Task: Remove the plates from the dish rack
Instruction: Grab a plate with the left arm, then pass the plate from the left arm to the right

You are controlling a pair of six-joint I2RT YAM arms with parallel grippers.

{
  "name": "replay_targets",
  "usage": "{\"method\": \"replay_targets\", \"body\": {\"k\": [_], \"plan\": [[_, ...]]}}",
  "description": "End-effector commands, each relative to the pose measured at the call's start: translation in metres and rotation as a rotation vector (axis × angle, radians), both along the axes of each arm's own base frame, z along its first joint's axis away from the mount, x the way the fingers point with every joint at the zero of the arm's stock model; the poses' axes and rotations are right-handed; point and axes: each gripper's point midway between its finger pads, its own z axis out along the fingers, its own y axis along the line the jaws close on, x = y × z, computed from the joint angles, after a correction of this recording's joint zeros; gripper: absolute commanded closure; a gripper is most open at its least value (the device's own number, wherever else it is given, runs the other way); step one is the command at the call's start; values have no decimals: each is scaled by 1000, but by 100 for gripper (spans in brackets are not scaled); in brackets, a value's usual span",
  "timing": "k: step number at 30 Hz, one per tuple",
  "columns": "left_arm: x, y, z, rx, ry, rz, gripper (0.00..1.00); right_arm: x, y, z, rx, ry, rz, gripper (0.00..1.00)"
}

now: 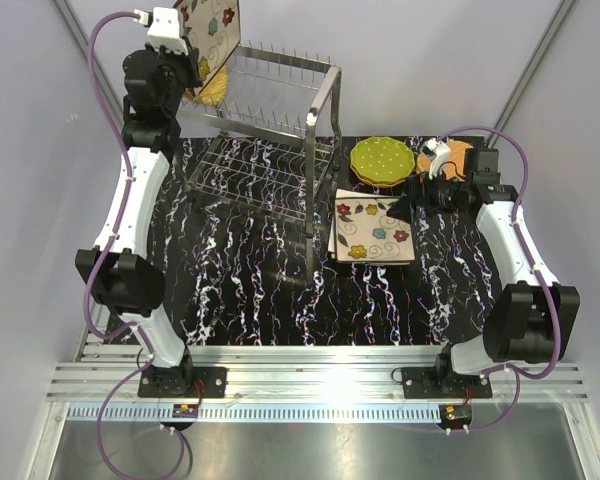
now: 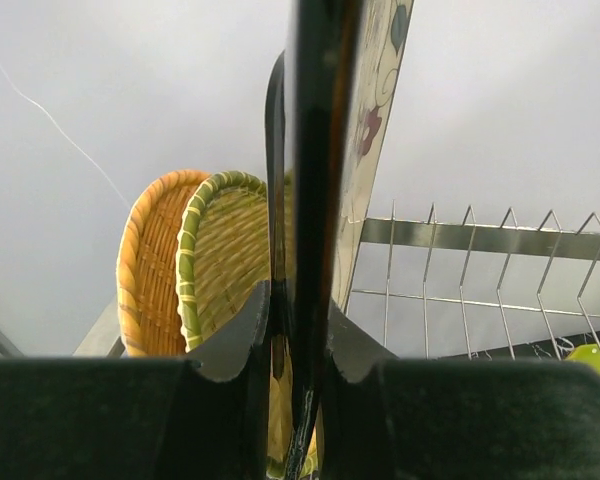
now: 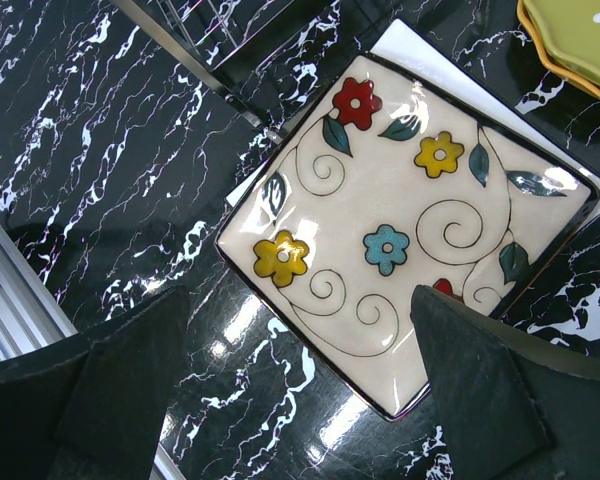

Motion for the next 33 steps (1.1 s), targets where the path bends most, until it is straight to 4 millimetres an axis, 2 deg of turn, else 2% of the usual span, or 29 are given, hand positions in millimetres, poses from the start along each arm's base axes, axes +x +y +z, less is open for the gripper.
{"method": "replay_targets", "body": {"k": [1, 21, 24, 33], "plan": [[-115, 21, 198, -57, -587, 51, 100, 0, 7, 23, 15, -85, 25, 0], [-160, 21, 233, -252, -673, -37, 100, 0, 8, 35, 29, -100, 30, 0], [-167, 25, 239, -312, -686, -37, 100, 0, 9, 38, 33, -101, 30, 0], [-187, 21, 248, -500, -665, -145, 100, -3, 11, 43, 49, -98, 32, 0]]}}
